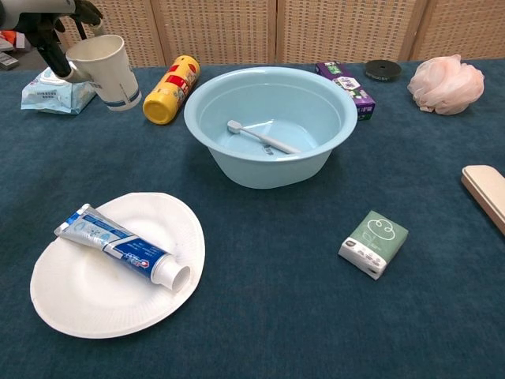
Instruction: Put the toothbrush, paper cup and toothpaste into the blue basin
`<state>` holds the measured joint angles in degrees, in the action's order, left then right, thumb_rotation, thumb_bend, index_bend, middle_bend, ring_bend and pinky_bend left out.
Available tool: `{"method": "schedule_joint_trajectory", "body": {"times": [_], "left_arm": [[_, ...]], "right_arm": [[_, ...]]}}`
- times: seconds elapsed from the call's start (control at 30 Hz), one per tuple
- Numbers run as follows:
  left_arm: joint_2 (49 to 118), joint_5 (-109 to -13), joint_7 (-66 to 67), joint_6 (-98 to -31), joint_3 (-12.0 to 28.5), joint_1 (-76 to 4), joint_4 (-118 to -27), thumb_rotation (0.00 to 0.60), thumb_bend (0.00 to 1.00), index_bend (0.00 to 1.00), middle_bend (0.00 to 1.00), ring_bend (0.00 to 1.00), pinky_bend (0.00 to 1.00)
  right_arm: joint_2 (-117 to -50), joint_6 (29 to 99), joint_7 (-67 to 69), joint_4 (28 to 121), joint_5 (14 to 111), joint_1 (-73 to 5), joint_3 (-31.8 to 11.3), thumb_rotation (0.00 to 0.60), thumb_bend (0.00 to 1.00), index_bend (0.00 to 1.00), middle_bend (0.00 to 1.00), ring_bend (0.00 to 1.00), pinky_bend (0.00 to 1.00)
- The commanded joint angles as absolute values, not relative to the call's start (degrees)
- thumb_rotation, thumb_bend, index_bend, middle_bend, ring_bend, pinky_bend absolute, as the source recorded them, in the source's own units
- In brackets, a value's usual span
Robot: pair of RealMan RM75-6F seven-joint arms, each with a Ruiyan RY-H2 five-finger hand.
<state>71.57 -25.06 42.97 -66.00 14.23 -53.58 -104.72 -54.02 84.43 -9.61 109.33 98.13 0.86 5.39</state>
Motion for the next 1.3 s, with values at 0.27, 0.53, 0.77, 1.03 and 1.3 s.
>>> {"method": "schedule_joint_trajectory", "body": {"times": [0.27, 0.53, 0.77, 1.03, 1.3], "left_arm": [[73.2, -28.3, 44.8, -70.8, 16.3, -56.7, -110.2, 0.600, 0.38, 0.44, 0.01, 0.02, 0.14], [77.3, -28.7, 48.2, -74.4, 17.2, -59.9, -111.1, 0.600, 0.37, 0.44, 0.01, 0.02, 0.14], [81.8, -26.6, 51.9, -76.0, 18.2, -63.4, -110.0, 0.600, 0.37, 0.44, 0.01, 0.02, 0.14], [87.8, -23.2, 56.1, -77.0, 19.5, -67.8, -106.6, 0.600, 0.37, 0.44, 0.01, 0.02, 0.14], [93.0, -21.2, 58.3, -76.9, 20.6, -71.1, -101.9, 0.600, 0.37, 0.44, 0.01, 0.02, 0.14]], "right_arm": [[-53.7, 84.6, -8.5, 109.2, 98.6, 0.9, 5.5, 0.600, 0.10, 0.00, 0.00, 0.00, 0.00], [-53.4, 84.1, -7.0, 109.1, 99.2, 0.5, 5.8, 0.600, 0.10, 0.00, 0.00, 0.00, 0.00], [-53.0, 83.9, -5.0, 109.0, 100.2, 0.2, 6.4, 0.600, 0.10, 0.00, 0.00, 0.00, 0.00], [-51.9, 84.4, -0.8, 108.3, 99.7, -0.1, 6.2, 0.600, 0.10, 0.00, 0.00, 0.00, 0.00], [-51.5, 84.0, 1.9, 107.4, 99.1, -0.6, 6.0, 0.600, 0.10, 0.00, 0.00, 0.00, 0.00]]}}
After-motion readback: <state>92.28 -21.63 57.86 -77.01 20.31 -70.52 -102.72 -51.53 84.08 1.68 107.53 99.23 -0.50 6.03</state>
